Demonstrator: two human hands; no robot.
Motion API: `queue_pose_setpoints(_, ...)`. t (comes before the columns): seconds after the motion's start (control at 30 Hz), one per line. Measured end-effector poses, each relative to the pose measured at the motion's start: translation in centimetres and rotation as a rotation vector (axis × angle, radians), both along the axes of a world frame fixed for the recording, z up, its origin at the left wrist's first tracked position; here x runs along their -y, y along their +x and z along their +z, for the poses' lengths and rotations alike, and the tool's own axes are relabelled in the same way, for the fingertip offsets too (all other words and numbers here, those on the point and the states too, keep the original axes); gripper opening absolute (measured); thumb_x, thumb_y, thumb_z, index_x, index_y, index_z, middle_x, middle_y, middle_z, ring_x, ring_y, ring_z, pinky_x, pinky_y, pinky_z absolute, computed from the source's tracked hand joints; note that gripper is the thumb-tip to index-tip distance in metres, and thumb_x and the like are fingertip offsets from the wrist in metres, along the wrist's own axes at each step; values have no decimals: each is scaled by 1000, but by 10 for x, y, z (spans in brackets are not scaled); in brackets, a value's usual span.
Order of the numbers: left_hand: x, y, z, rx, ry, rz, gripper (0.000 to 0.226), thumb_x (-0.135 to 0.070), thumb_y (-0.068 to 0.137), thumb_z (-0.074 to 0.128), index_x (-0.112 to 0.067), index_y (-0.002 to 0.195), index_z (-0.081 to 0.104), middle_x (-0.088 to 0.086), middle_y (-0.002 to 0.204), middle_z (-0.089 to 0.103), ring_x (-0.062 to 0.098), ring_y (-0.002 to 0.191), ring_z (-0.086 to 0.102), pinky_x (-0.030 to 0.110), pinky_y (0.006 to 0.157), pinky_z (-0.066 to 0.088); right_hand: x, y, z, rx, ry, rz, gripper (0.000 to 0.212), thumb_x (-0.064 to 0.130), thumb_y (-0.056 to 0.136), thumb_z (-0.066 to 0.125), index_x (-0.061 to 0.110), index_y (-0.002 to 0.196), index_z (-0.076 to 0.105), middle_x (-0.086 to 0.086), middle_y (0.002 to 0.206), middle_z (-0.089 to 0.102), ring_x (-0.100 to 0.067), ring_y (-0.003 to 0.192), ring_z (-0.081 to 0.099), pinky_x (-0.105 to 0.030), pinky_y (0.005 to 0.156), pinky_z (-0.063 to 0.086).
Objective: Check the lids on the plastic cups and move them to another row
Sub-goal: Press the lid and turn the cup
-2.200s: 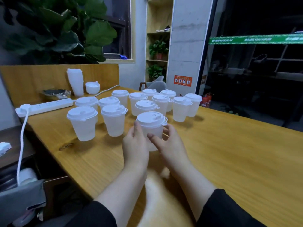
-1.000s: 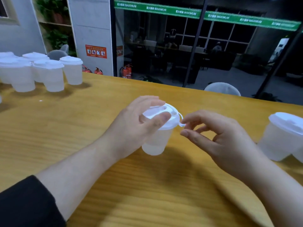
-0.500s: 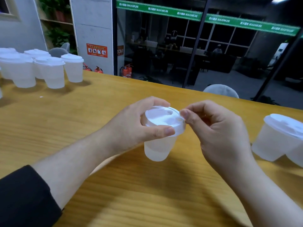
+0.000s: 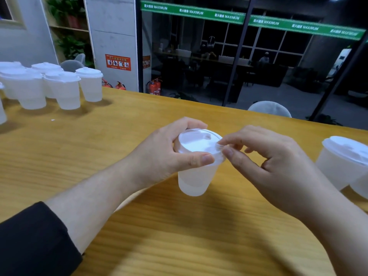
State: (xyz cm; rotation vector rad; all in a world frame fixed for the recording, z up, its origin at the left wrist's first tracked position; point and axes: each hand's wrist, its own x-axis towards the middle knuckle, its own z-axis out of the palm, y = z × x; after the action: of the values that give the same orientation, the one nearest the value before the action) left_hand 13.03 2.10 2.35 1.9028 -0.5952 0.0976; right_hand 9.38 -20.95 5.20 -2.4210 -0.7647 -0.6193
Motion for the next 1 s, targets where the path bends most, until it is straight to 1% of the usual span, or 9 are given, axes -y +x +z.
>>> queue_pose_setpoints(0.23,0,0,0,-1,5,8,69,-70,62,77,-49,125,59,-24,116,66,0,107,63,14,81,51,-7,-11,7,-25,-87,-91,21,56,94,51,41,96,65,20,92,62,-6,92,57,-44,68,52)
queue_pose_setpoints(0.37,0,0,0,0,5,15,67,-66,65,81,-48,125,58,-26,115,65,-2,105,63,13,80,50,-14,-15,14,-45,-147,-139,26,61,91,46,39,92,61,22,96,57,-5,87,54,-43,65,51)
queue_pose_setpoints(0.43,0,2,-1,11,12,17,69,-70,63,79,-51,126,57,-27,117,65,-3,106,62,14,82,49,-16,-15,11,-30,-134,-149,25,60,92,47,38,90,60,15,87,59,-6,84,54,-43,64,51)
queue_pose_setpoints(0.57,-3,2,-2,31,29,9,78,-88,61,68,-58,130,51,-33,128,61,-7,116,59,18,91,49,-20,-12,-1,45,122,-139,20,44,100,54,34,87,65,13,84,65,-6,87,59,-21,67,46)
queue_pose_setpoints(0.63,-4,2,-2,71,-33,1,84,-100,66,45,-56,137,49,-30,138,57,-2,126,56,26,101,49,-20,-9,1,106,255,-172,17,38,100,53,33,86,63,19,92,64,1,89,59,-9,70,42)
queue_pose_setpoints(0.7,-4,3,-2,94,-166,89,80,-99,74,27,-52,133,53,-23,135,61,1,121,61,31,100,52,-21,-4,8,93,242,-180,18,52,96,51,37,95,60,27,104,60,9,98,55,-6,76,40)
queue_pose_setpoints(0.8,-4,10,-2,-1,-339,313,72,-87,89,22,-37,122,62,-7,111,73,10,95,72,48,90,60,-32,4,16,-174,-36,-67,67,84,81,50,51,139,44,42,137,39,23,126,34,-10,97,33)
queue_pose_setpoints(0.87,-4,12,-2,-124,-357,379,65,-76,94,26,-29,120,63,-1,102,75,17,88,74,52,88,60,-42,7,18,-332,-164,-22,90,83,72,60,52,152,30,46,140,29,33,120,26,-5,95,31)
queue_pose_setpoints(1.0,-4,10,-2,-244,-316,400,54,-65,103,28,-28,118,64,0,98,75,16,85,73,43,86,60,-52,11,12,-302,-172,-43,87,73,75,67,47,152,36,40,137,38,19,117,39,-6,90,36)
